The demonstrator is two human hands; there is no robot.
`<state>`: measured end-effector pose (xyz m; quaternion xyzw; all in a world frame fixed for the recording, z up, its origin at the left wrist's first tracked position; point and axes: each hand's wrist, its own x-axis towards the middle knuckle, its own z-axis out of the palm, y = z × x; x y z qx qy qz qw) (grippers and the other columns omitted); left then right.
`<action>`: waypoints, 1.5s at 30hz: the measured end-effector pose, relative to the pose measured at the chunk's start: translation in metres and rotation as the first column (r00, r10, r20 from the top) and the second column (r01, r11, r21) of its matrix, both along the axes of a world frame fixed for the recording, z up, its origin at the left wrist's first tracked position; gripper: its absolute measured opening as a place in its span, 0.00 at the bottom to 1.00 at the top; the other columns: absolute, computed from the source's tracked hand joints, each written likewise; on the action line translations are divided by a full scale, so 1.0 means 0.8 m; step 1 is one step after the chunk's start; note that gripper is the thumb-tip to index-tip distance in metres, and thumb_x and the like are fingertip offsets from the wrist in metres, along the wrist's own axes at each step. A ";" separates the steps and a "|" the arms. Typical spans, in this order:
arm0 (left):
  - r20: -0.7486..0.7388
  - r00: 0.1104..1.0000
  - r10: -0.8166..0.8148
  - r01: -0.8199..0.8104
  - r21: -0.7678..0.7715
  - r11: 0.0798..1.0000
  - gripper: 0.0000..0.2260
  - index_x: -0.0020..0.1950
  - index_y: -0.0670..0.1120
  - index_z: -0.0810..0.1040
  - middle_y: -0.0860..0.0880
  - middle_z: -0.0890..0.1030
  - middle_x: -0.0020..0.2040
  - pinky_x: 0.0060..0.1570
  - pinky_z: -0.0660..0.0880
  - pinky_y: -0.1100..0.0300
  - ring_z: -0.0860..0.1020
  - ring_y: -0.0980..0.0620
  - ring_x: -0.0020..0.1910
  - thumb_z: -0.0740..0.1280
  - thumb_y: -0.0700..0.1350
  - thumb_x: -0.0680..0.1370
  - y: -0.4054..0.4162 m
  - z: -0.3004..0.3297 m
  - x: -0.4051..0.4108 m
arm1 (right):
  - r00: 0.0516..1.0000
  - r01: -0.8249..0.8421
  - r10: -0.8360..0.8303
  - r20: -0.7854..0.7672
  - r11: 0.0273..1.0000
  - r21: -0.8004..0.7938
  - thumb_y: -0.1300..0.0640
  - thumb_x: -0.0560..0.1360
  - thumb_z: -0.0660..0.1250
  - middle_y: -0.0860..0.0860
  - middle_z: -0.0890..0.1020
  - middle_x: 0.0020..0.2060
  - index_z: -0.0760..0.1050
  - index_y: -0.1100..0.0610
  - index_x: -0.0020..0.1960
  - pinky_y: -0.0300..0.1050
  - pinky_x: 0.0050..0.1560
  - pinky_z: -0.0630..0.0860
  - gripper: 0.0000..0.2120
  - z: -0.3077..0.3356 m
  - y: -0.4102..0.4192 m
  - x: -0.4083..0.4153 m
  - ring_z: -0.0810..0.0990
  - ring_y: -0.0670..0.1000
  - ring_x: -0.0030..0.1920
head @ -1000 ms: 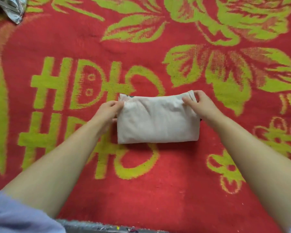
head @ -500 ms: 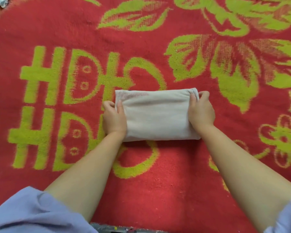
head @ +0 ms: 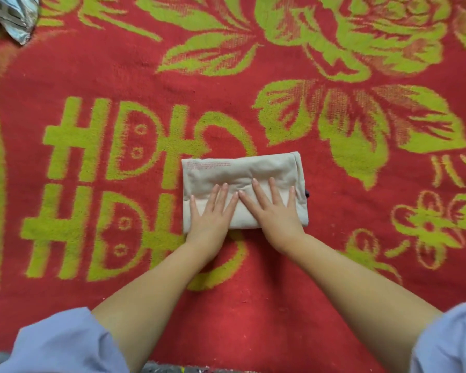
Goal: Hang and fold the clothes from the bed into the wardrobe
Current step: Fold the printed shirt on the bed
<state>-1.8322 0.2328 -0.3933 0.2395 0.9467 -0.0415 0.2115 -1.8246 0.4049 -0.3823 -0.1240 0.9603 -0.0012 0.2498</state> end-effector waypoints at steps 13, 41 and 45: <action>0.029 1.000 -0.012 0.011 0.011 1.000 0.35 0.78 0.52 0.48 0.49 0.54 0.78 0.67 0.58 0.34 0.50 0.38 0.76 0.55 0.29 0.77 -0.010 0.319 -0.106 | 0.999 0.035 -0.035 -0.001 0.997 0.066 0.66 0.79 0.54 0.50 0.57 0.76 0.47 0.43 0.78 0.66 0.66 0.63 0.34 0.328 -0.007 -0.087 0.54 0.64 0.75; -0.249 0.905 0.345 -0.346 0.043 0.937 0.33 0.78 0.52 0.47 0.46 0.61 0.75 0.65 0.64 0.36 0.56 0.39 0.75 0.61 0.36 0.79 -0.032 0.564 0.147 | 0.861 -0.352 0.407 -0.306 0.910 0.221 0.61 0.78 0.61 0.50 0.69 0.67 0.48 0.41 0.77 0.58 0.56 0.75 0.35 0.588 -0.032 0.093 0.70 0.59 0.65; -0.264 0.835 0.483 -0.494 0.027 0.869 0.30 0.78 0.52 0.47 0.46 0.60 0.75 0.64 0.65 0.38 0.55 0.39 0.75 0.54 0.34 0.80 -0.112 0.578 0.239 | 0.751 -0.527 0.580 -0.316 0.815 0.243 0.60 0.79 0.60 0.49 0.67 0.69 0.45 0.42 0.77 0.54 0.52 0.76 0.35 0.597 -0.122 0.146 0.71 0.57 0.65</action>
